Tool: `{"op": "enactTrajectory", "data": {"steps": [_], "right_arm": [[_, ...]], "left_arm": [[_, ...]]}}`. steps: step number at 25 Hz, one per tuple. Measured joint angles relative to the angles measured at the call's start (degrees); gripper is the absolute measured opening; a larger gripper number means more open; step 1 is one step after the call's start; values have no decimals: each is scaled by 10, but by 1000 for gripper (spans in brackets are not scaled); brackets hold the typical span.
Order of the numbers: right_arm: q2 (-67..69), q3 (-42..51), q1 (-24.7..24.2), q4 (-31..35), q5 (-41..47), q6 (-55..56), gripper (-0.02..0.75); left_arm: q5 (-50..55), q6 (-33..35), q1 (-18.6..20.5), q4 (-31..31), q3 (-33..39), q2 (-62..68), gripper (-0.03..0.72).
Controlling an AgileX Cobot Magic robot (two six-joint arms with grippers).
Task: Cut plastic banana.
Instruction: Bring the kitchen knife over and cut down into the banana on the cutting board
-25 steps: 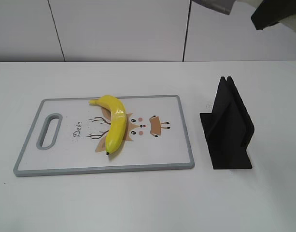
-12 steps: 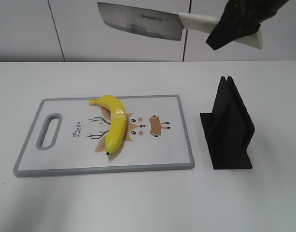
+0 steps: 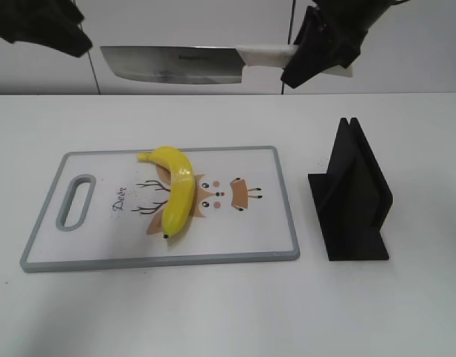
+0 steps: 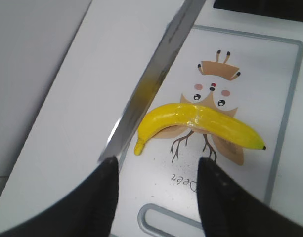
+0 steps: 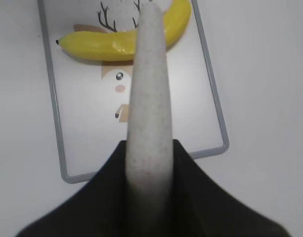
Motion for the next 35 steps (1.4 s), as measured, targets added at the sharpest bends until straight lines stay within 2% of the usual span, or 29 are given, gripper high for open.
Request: {"op": "enactTrajectory", "data": {"steps": [7, 14, 26, 31, 35], "right_arm": [[26, -13, -1, 27, -3, -50, 169], [28, -13, -3, 26, -24, -70, 171], [55, -14, -3, 46, -25, -86, 172], [57, -14, -2, 48, -25, -91, 172], [57, -14, 3, 48, -34, -90, 172]], "left_arm": [[-42, 24, -32, -1, -11, 84, 479], [-72, 24, -37, -1, -11, 120, 474], [-74, 30, -37, 17, -11, 133, 300], [-71, 33, -39, 33, -11, 133, 322], [-74, 33, -39, 37, -11, 133, 399]]}}
